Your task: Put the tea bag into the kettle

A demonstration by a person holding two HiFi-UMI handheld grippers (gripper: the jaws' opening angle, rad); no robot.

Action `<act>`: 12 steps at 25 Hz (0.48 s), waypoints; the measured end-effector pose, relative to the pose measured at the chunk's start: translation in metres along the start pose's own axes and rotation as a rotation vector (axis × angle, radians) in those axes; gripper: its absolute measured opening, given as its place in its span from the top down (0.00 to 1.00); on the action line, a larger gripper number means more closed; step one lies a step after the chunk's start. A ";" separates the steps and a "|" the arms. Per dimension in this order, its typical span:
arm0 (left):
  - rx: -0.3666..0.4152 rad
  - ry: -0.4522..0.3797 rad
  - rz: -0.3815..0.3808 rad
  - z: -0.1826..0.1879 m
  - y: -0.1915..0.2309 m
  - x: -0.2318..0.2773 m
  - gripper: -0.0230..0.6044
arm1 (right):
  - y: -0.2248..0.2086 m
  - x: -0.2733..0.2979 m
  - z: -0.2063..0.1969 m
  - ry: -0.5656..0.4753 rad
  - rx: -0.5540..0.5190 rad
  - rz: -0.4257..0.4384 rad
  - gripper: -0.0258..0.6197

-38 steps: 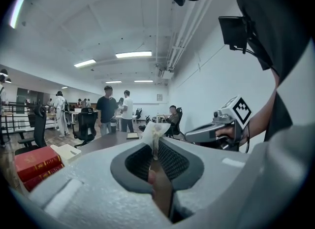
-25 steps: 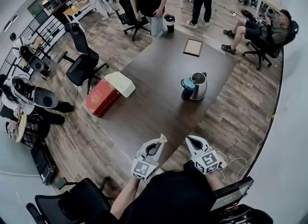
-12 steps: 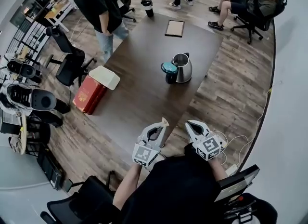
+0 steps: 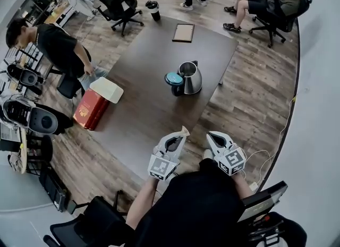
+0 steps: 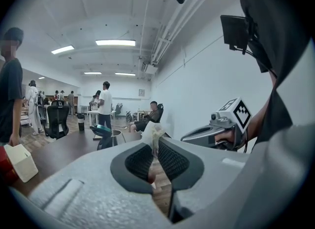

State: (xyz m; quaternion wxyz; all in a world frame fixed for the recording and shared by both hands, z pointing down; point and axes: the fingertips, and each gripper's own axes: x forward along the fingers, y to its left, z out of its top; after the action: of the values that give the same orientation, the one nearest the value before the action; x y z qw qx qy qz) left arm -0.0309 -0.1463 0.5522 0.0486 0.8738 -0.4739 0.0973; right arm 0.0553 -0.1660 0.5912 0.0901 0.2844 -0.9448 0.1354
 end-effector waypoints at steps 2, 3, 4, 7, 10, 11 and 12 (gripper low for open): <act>-0.001 0.000 0.008 0.004 -0.001 0.011 0.91 | -0.008 -0.002 -0.002 0.007 -0.004 0.007 0.95; -0.001 0.000 0.014 0.006 -0.001 0.016 0.91 | -0.012 -0.003 -0.002 0.010 -0.006 0.011 0.95; 0.000 0.000 0.019 0.007 0.000 0.021 0.91 | -0.017 -0.005 -0.003 0.013 -0.007 0.013 0.95; 0.011 0.008 0.034 0.008 0.004 0.035 0.91 | -0.029 -0.009 -0.004 0.019 -0.010 0.016 0.95; 0.018 0.014 0.049 0.013 0.011 0.048 0.91 | -0.043 -0.015 -0.004 0.016 -0.005 0.010 0.95; 0.020 0.018 0.057 0.015 0.014 0.053 0.91 | -0.048 -0.018 -0.004 0.015 -0.003 0.008 0.95; 0.021 0.024 0.067 0.017 0.019 0.057 0.91 | -0.053 -0.020 -0.004 0.013 0.000 0.006 0.95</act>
State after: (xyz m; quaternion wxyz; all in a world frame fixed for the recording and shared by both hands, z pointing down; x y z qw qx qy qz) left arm -0.0138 -0.2066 0.5476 0.0418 0.8567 -0.5013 0.1143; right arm 0.1013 -0.1971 0.6006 0.0960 0.2807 -0.9450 0.1374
